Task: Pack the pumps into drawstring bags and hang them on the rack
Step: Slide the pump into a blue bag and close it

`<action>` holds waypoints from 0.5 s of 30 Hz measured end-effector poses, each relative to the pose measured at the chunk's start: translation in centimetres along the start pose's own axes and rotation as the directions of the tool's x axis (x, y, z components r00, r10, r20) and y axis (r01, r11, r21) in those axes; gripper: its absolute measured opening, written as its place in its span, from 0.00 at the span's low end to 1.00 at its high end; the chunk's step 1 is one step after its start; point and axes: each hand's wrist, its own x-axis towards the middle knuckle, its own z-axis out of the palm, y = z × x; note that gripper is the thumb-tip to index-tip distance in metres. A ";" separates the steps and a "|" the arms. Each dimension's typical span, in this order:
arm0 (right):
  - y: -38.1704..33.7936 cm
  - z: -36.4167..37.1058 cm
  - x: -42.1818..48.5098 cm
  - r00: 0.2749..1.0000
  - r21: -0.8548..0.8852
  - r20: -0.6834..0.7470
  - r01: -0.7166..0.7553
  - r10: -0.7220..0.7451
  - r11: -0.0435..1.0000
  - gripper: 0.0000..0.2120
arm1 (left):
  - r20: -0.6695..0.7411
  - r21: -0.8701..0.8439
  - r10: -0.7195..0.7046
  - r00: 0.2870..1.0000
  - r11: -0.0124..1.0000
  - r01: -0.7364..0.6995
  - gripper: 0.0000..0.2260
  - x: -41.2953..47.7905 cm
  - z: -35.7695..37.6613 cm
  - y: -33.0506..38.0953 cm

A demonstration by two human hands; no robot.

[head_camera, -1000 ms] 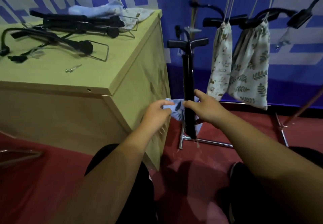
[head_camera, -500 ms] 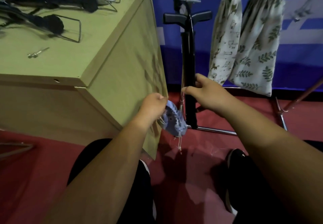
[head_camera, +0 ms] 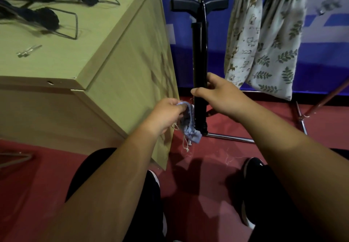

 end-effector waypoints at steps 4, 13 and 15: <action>-0.4 0.0 -0.4 0.999 -0.003 -0.003 0.051 -0.051 0.999 0.08 | -0.120 0.086 0.003 0.993 0.996 0.007 0.09 0.3 0.2 -0.2; -1.4 0.4 -1.0 0.991 0.102 -0.071 0.116 -0.109 0.988 0.07 | -0.186 0.295 0.030 0.982 0.955 0.026 0.05 -0.2 0.3 0.1; -1.3 0.7 -0.8 0.992 0.134 -0.085 0.100 -0.089 0.986 0.07 | -0.179 0.294 0.032 0.983 0.956 0.022 0.06 -0.1 0.1 0.0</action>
